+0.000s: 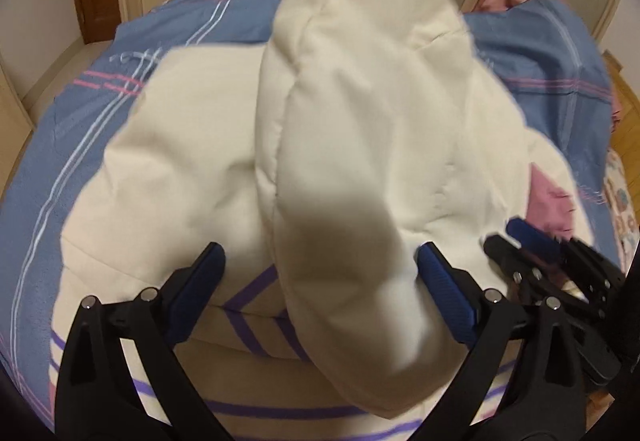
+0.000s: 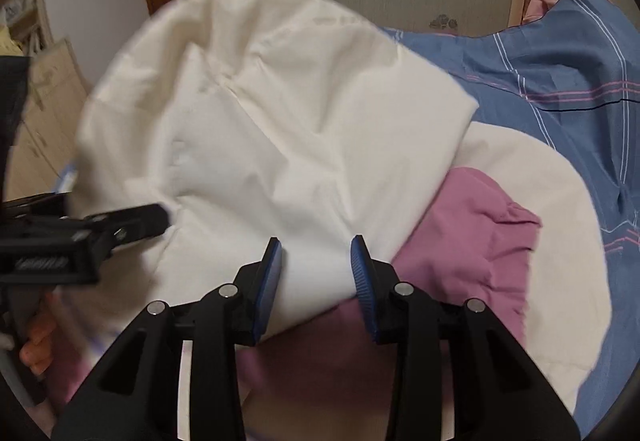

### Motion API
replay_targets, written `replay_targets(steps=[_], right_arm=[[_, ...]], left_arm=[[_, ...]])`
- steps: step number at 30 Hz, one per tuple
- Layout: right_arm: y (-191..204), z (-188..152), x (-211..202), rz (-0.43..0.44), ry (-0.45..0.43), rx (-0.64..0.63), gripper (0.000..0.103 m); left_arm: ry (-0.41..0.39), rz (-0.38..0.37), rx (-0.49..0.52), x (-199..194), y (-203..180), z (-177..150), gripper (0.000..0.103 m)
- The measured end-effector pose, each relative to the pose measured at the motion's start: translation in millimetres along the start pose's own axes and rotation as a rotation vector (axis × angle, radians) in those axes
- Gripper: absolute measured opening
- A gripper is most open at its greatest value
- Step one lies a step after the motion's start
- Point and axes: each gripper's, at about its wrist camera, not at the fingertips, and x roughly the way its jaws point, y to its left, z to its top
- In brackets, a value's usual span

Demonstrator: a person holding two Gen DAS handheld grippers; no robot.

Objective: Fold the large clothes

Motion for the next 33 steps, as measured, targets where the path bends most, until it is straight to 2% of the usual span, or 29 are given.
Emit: replay_targets(steps=[2, 4, 6, 7, 8, 9, 11, 12, 13, 14, 16, 19, 21, 23, 25, 26, 27, 29, 31, 33], right_arm=[[-4.7, -12.8, -41.3, 0.069, -0.057, 0.013, 0.051], [-9.0, -32.2, -67.5, 0.072, -0.072, 0.005, 0.063], [-13.4, -56.0, -70.1, 0.026, 0.008, 0.004, 0.063], [-16.4, -74.3, -65.6, 0.005, 0.067, 0.007, 0.063], [-20.5, -94.7, -57.3, -0.016, 0.139, 0.022, 0.063], [-24.5, -114.9, -49.2, -0.027, 0.200, 0.039, 0.063], [-22.8, -135.6, -63.9, -0.048, 0.130, 0.026, 0.064], [-18.5, -142.4, -76.2, -0.059, 0.123, 0.010, 0.064], [-17.1, -147.5, -88.9, -0.050, 0.111, 0.010, 0.064], [-19.2, -154.6, -106.5, -0.012, 0.089, 0.032, 0.067], [-30.5, -169.3, -132.3, 0.046, 0.081, 0.095, 0.078], [-61.3, -196.6, -159.5, -0.007, 0.098, 0.162, 0.080], [-87.5, -220.5, -174.7, -0.042, 0.130, 0.228, 0.080], [-114.0, -245.1, -181.3, -0.049, 0.170, 0.331, 0.082], [-135.1, -274.3, -184.4, -0.021, 0.229, 0.447, 0.082], [-141.6, -288.2, -186.3, 0.015, 0.246, 0.492, 0.082], [-146.6, -301.2, -184.2, 0.066, 0.260, 0.537, 0.082], [-149.4, -316.7, -178.2, 0.129, 0.280, 0.580, 0.082], [-147.7, -326.7, -168.5, 0.175, 0.305, 0.613, 0.082], [-143.7, -335.0, -156.3, 0.250, 0.328, 0.657, 0.082]], left_arm=[[-0.060, -0.046, -0.009, -28.0, 0.9, 2.5, 0.098], [-0.118, -0.073, -0.012, -57.9, -0.1, -0.4, 0.098], [-0.131, -0.076, 0.004, -76.2, -3.5, -12.3, 0.098], [-0.113, -0.072, 0.023, -79.5, -5.3, -25.5, 0.099], [-0.062, -0.057, 0.046, -75.1, -7.0, -45.2, 0.099], [-0.007, -0.037, 0.069, -66.7, -7.1, -61.0, 0.099], [0.165, 0.077, 0.143, -32.6, -2.0, -111.7, 0.099], [0.150, 0.117, 0.203, -29.5, -4.1, -130.7, 0.099], [0.053, 0.155, 0.307, -46.0, -12.0, -154.8, 0.099], [0.029, 0.179, 0.367, -60.9, -16.4, -171.6, 0.099], [0.010, 0.229, 0.422, -97.4, -15.6, -199.4, 0.100], [-0.038, 0.312, 0.417, -142.3, 5.6, -228.1, 0.101], [-0.035, 0.366, 0.375, -159.7, 32.6, -239.2, 0.101], [-0.005, 0.413, 0.291, -172.3, 68.9, -251.9, 0.101], [0.046, 0.378, 0.160, -177.8, 107.6, -262.6, 0.101], [0.076, 0.336, 0.082, -179.3, 125.2, -268.7, 0.101], [0.100, 0.268, 0.003, -178.4, 140.2, -273.6, 0.101], [0.112, 0.085, -0.155, -177.8, 165.7, -282.6, 0.101], [0.109, -0.040, -0.261, -174.0, 178.9, -287.9, 0.101], [0.102, -0.123, -0.321, -170.6, 184.0, -290.4, 0.100]])
